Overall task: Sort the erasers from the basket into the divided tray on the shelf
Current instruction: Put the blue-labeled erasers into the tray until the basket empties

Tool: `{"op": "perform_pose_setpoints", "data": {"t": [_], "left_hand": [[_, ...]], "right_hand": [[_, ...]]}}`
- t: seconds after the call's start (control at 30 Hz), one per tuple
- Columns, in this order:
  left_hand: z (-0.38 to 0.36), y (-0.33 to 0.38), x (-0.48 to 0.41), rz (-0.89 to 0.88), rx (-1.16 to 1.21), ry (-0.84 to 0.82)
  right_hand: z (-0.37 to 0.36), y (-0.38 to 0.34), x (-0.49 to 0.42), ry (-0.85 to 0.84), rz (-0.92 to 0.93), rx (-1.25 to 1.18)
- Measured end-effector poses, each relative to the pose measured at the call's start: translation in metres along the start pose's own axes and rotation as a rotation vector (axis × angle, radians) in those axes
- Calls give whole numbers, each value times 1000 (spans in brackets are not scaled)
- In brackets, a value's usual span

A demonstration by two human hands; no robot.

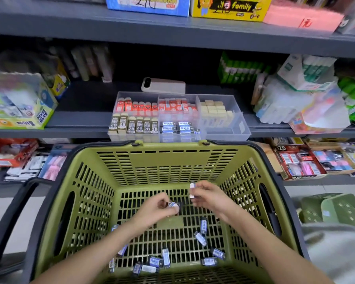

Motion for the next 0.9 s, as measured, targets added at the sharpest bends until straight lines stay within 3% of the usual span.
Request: {"op": "perform_pose_setpoints", "data": {"t": [0.1,0.23,0.43,0.53,0.6,0.67,0.73,0.8,0.87,0.9], "left_hand": [[5,26,5,45,372,-4],[6,52,17,77,660,-96],[8,70,29,155,1093,-109],[-1,86,28,32,1232,-150],[-5,69,26,288,1302,-43],[-4,50,26,453,1285,46],[-1,42,25,540,1288,123],[2,38,23,572,1302,157],[8,33,19,565,1294,206],[12,31,18,564,1285,236]], "right_hand": [[-22,-26,14,-92,85,-138],[-44,-47,30,-66,213,-17],[-60,-70,44,119,525,526],[-65,-69,45,31,584,729],[-55,-70,44,-18,489,431],[-31,-59,32,140,361,251],[-10,-33,17,186,144,722],[-3,11,7,13,-117,1203],[-7,51,4,-88,-271,1292],[-10,66,2,-74,-264,1291]]}}
Point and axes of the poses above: each hand's wrist, its own x-axis away from the middle knuckle, its own z-axis out of the back of the hand, y = z × x, the point moved 3 cm from there along -x, towards the middle knuckle, and after that the axes turned 10 degrees about x, right-handed, at the moved point
